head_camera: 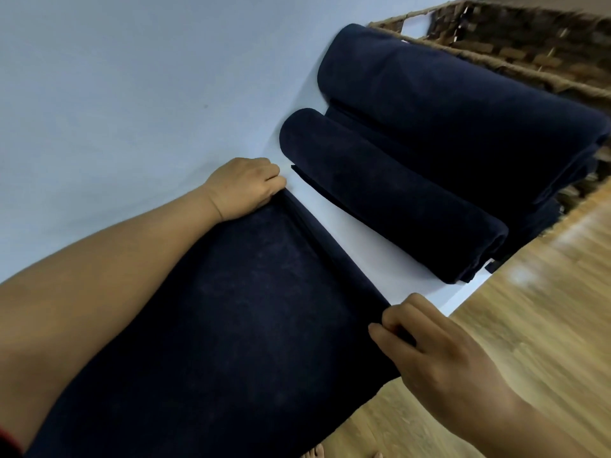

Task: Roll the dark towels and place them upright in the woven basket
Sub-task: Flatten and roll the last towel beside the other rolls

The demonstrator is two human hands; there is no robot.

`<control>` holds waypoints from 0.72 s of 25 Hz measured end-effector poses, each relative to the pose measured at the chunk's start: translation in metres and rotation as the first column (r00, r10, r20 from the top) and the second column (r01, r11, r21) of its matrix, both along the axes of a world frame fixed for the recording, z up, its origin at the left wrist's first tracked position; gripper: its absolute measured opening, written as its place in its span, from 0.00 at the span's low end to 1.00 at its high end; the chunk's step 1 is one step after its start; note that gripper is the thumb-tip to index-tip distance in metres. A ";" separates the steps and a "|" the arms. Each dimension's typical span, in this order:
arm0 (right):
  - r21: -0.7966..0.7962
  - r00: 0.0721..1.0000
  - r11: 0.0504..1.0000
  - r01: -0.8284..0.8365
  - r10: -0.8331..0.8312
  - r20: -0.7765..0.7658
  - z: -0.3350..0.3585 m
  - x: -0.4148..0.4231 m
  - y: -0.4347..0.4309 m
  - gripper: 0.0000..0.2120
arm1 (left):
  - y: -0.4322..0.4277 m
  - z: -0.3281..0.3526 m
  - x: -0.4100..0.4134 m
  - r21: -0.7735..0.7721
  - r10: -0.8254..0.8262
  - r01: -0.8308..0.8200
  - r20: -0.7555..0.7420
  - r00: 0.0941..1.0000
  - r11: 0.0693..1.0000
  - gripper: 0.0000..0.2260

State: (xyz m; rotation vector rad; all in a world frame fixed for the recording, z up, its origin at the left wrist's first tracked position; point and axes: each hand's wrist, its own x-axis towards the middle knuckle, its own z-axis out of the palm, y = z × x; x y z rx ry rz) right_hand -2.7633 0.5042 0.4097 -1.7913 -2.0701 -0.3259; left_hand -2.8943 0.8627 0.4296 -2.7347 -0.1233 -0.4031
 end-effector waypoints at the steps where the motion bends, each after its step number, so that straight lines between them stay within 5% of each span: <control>1: -0.036 1.000 0.999 -0.003 0.004 0.018 0.001 -0.001 0.001 0.16 | -0.002 -0.001 -0.002 -0.013 0.025 -0.024 0.013 1.000 1.000 0.11; 4: -0.079 0.998 0.996 -0.034 0.039 0.054 0.002 -0.001 -0.001 0.17 | -0.007 -0.007 -0.014 -0.112 0.027 -0.021 0.055 0.998 0.994 0.05; 6: -0.065 0.999 0.997 -0.030 0.033 0.042 0.002 -0.001 -0.003 0.16 | -0.010 -0.006 -0.027 -0.242 0.050 -0.035 0.057 0.997 0.970 0.10; 9: -0.032 0.993 0.998 0.045 -0.048 -0.104 -0.001 -0.005 -0.010 0.14 | -0.017 0.009 -0.027 -0.398 0.142 -0.141 -0.027 0.989 0.906 0.21; 12: 0.041 0.929 0.982 0.183 -0.159 -0.335 -0.002 -0.018 -0.020 0.12 | -0.012 0.031 -0.003 -0.466 0.261 -0.305 -0.159 0.952 0.831 0.13; 15: 0.023 0.701 0.891 0.453 -0.341 -0.627 0.005 -0.026 -0.018 0.03 | 0.001 0.044 0.022 -0.474 0.311 -0.436 -0.322 0.894 0.765 0.04; 18: -0.225 0.421 0.828 0.514 -0.472 -0.775 0.005 -0.023 -0.008 0.10 | 0.003 0.049 0.044 -0.337 0.347 -0.522 -0.461 0.817 0.783 0.05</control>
